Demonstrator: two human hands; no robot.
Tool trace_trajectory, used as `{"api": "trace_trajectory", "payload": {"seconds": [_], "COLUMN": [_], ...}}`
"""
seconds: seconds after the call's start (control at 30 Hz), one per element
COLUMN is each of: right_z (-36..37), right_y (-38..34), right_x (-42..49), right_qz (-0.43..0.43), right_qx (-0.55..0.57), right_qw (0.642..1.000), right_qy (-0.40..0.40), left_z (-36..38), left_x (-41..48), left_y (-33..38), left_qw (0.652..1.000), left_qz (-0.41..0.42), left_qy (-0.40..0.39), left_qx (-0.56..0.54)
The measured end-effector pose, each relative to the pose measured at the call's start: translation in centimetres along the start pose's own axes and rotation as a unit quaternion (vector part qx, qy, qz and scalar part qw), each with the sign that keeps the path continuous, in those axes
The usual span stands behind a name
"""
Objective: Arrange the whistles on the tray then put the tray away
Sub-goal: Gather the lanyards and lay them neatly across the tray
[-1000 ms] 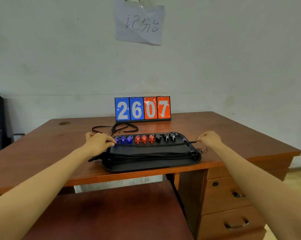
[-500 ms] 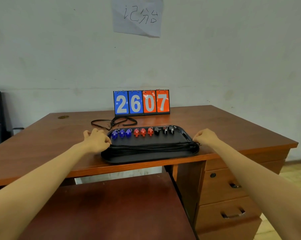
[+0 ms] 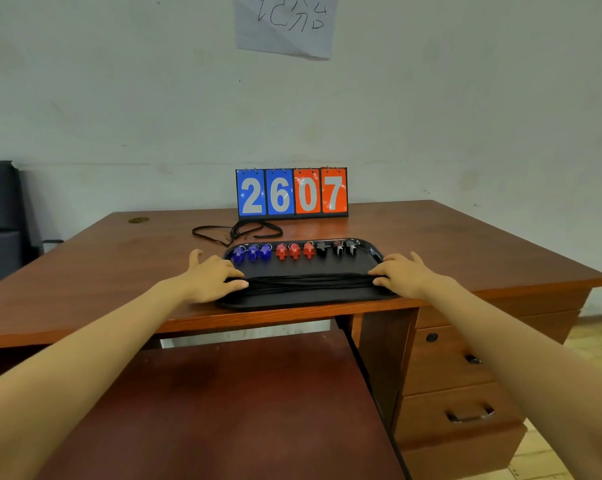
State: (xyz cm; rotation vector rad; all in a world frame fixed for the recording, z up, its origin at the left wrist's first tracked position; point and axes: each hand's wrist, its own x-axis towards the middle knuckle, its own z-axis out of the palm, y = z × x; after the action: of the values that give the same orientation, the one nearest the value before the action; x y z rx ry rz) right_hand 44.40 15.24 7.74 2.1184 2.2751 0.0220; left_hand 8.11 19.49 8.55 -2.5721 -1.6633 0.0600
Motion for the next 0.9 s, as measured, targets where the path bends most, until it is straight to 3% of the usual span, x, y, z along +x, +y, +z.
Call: {"api": "trace_trajectory", "payload": {"seconds": [0.33, 0.5, 0.7, 0.9], "right_z": [-1.1, -2.7, -5.3, -5.7], "right_y": [-1.3, -5.4, -12.0, -16.3], "right_x": [-0.1, 2.2, 8.3, 17.5], "right_qz": [-0.01, -0.099, -0.169, -0.17], "right_qx": [0.008, 0.041, 0.121, 0.1], "right_qw": [1.0, 0.991, 0.974, 0.978], "right_qy": [0.018, 0.079, 0.095, 0.073], "left_z": [0.1, -1.0, -3.3, -2.0], "left_x": [-1.0, 1.3, 6.1, 11.4], "left_y": [0.2, 0.3, -2.5, -8.5], "left_qw": [0.999, 0.997, 0.982, 0.986], "left_qz": [0.009, -0.016, -0.08, -0.132], "left_qy": [0.019, 0.077, 0.158, 0.093], "left_qx": [0.026, -0.02, -0.071, -0.041]}}
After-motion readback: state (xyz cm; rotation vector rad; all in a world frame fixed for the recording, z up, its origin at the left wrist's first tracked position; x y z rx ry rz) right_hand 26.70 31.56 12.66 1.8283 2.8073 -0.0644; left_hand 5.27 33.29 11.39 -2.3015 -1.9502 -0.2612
